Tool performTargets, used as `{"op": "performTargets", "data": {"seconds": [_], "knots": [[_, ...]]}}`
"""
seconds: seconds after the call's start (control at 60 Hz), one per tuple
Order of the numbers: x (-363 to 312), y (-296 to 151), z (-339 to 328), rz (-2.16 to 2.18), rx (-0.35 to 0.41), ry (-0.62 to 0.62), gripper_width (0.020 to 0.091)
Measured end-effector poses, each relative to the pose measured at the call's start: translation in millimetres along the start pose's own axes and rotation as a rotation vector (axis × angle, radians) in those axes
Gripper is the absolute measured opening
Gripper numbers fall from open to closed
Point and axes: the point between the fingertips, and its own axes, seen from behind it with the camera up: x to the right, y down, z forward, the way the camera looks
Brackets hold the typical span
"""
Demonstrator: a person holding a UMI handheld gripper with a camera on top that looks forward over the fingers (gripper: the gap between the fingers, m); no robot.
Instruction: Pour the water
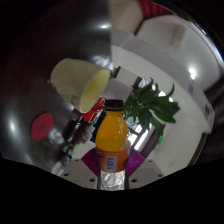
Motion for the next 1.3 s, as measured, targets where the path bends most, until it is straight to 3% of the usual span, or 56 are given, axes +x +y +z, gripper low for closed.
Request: {"op": "performTargets", "data": {"seconds": [0.2,0.283,0.533,0.817,0.967,0.983,1.0,1.167,1.25,1.3], "knots": [[-11.7,17.4,-7.6,0.691,-0.003,-0.122,0.0316],[-7.8,21.5,-4.1,1.037,0.047,-0.208,0.0316],[-20.5,30.2,6.2,1.753,0.154,-0.268,0.0314],[-37.7,14.8,14.0,2.025,0.233,-0.243,0.0312],[-54.3,1.0,17.1,2.027,0.238,-0.228,0.0318],[-60.5,-3.2,15.9,2.025,0.230,-0.235,0.0364],[-58.1,-1.7,15.8,2.028,0.244,-0.207,0.0328],[-59.8,7.1,10.6,2.067,0.248,-0.151,0.0324],[-60.9,7.1,11.8,2.068,0.237,-0.157,0.0362],[-60.5,7.0,14.2,2.072,0.230,-0.157,0.0422]]}}
